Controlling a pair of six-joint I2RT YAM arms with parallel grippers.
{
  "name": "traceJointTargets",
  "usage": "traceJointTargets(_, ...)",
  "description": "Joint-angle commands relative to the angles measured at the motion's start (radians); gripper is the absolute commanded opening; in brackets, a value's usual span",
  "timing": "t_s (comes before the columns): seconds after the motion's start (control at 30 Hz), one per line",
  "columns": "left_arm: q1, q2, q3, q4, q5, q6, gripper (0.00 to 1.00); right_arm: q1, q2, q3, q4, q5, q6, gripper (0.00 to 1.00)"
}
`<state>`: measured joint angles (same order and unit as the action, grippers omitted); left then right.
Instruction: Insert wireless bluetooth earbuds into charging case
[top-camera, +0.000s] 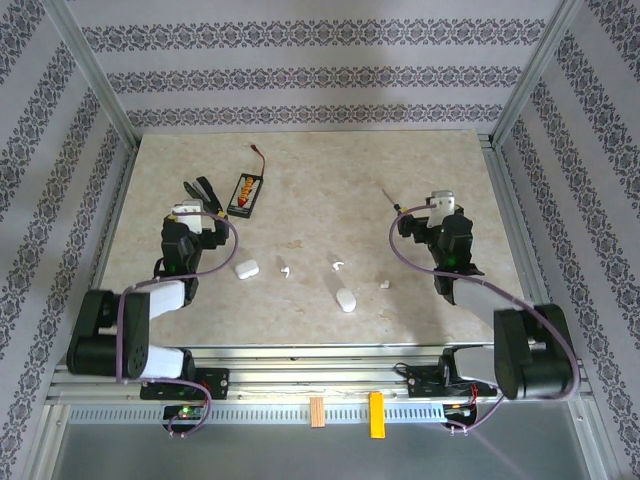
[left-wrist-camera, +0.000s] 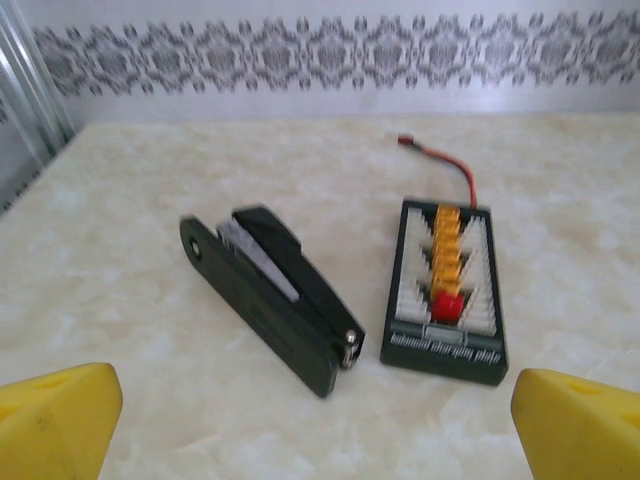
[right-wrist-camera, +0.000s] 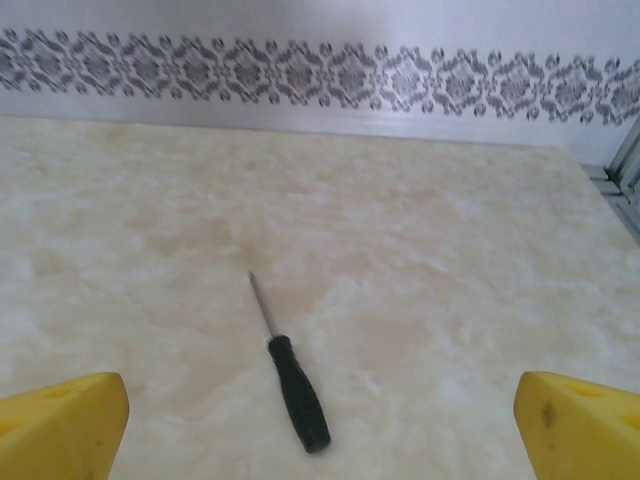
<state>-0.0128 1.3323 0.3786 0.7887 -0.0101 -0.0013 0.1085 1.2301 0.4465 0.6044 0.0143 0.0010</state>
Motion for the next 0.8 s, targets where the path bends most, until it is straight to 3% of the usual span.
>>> traceJointTargets(0.0,-0.045,-0.123,0.027,-0.144,-0.062,-0.028,0.99,0.065,-0.106,0.095,-0.285,0.081,0.018,0.98)
traceJointTargets(0.17,-0.127,-0.242,0.079,-0.258,0.011,-0.074,0.99,0.211,-0.249,0.134,-0.467,0.126,0.077,0.98)
traceJointTargets(0.33,-0.197,-0.270,0.156,-0.409,0.108,-0.073,0.99,0.455,-0.308,0.167,-0.625,0.203,0.176,0.98)
traceJointTargets(0.57,-0.227,-0.258,0.169,-0.420,0.183,-0.065,0.99,0.810,-0.226,0.135,-0.645,0.351,0.295,0.98)
traceJointTargets(0.77,-0.228,-0.224,0.188,-0.431,0.217,-0.060,0.99,0.923,-0.140,0.091,-0.678,0.340,0.460,0.98)
